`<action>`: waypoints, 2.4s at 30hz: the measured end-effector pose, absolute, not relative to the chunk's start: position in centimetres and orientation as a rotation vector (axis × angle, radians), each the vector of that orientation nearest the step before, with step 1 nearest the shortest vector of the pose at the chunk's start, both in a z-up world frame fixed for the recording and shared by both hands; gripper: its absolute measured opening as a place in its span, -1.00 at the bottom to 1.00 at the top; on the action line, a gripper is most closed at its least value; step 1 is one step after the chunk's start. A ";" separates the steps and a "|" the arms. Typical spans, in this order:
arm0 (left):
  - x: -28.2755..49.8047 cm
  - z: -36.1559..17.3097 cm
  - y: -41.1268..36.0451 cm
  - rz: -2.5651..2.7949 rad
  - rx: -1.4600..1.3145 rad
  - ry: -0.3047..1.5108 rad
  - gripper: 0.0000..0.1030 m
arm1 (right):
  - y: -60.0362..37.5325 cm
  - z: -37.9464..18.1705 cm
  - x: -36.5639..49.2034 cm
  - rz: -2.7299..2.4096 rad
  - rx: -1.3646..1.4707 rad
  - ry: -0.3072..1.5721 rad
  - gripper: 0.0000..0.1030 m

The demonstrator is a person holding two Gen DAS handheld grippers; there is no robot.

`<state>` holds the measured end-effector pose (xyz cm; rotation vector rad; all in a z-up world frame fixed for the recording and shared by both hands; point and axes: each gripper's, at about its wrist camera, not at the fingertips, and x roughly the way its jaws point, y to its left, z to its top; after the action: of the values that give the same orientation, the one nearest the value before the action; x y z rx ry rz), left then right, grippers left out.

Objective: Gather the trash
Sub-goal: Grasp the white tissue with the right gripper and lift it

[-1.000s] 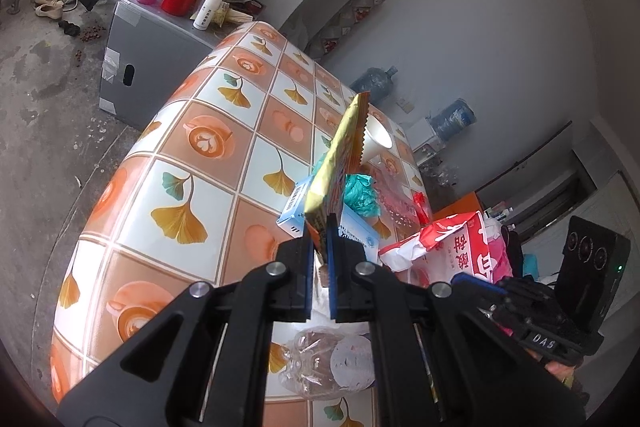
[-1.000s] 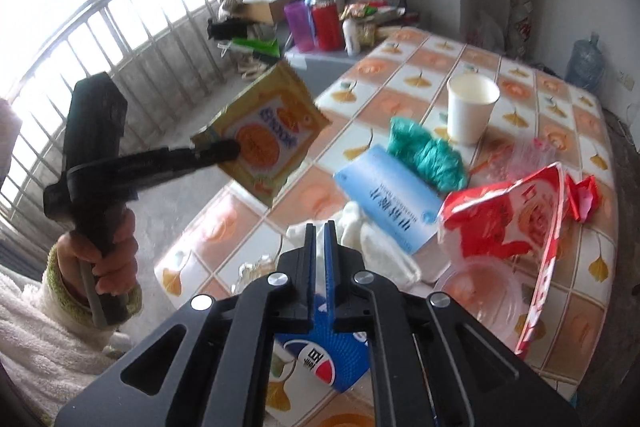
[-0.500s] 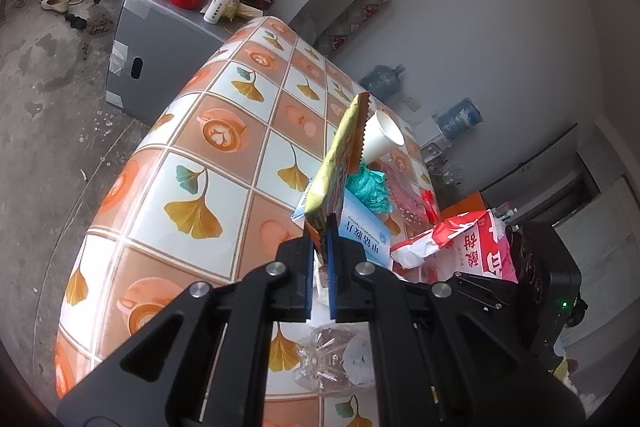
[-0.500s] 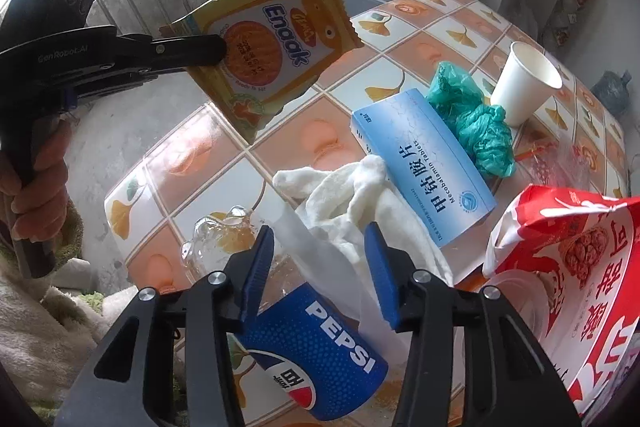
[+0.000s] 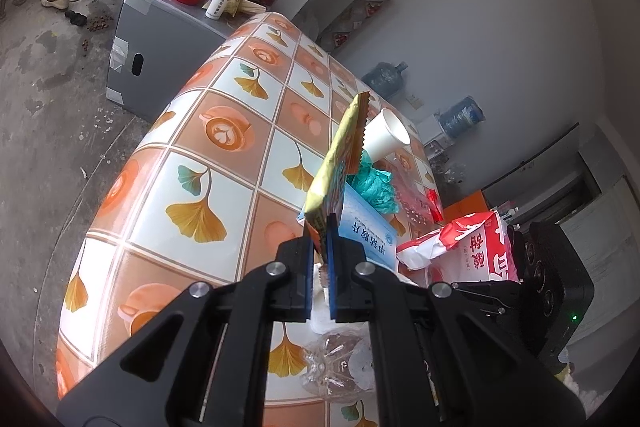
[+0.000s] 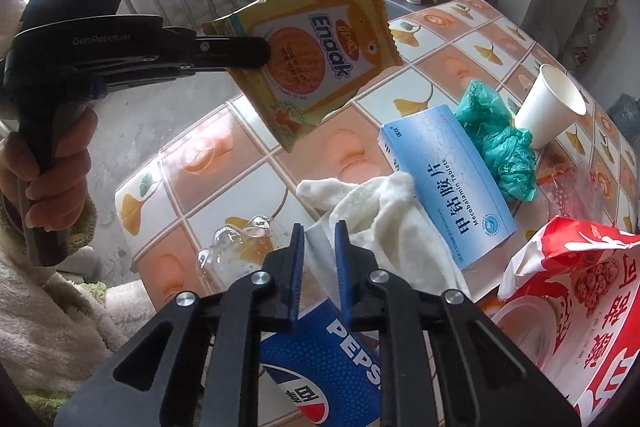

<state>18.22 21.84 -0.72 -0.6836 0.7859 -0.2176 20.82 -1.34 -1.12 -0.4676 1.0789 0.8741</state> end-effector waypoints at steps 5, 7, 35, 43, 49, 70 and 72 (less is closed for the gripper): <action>18.2 -0.7 21.8 -0.216 -0.683 0.786 -0.93 | -1.7 -1.3 21.0 0.847 -0.476 1.081 -0.78; 18.2 -0.7 21.8 -0.217 -0.683 0.787 -0.93 | -1.9 -1.4 20.9 0.849 -0.477 1.084 -0.78; 17.5 1.0 21.5 -0.201 -0.647 0.753 -0.93 | -7.4 5.8 20.9 0.782 -0.136 0.910 -0.99; 17.4 0.5 20.9 -0.218 -0.646 0.771 -0.93 | -8.2 0.7 21.4 0.676 -0.168 1.112 -0.75; 17.3 0.3 21.1 -0.211 -0.654 0.774 -0.93 | -6.7 -1.5 23.3 0.658 -0.224 1.184 -0.44; 18.5 -1.3 22.5 -0.185 -0.688 0.800 -0.93 | 0.5 -5.9 28.7 0.600 -0.369 1.217 -0.45; 18.5 -1.3 22.6 -0.185 -0.690 0.801 -0.93 | 0.4 -6.0 28.7 0.597 -0.369 1.210 -0.66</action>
<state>18.47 22.56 -1.32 -0.6896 0.8005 -0.1847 28.73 0.41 -5.99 -0.3689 1.2097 0.5974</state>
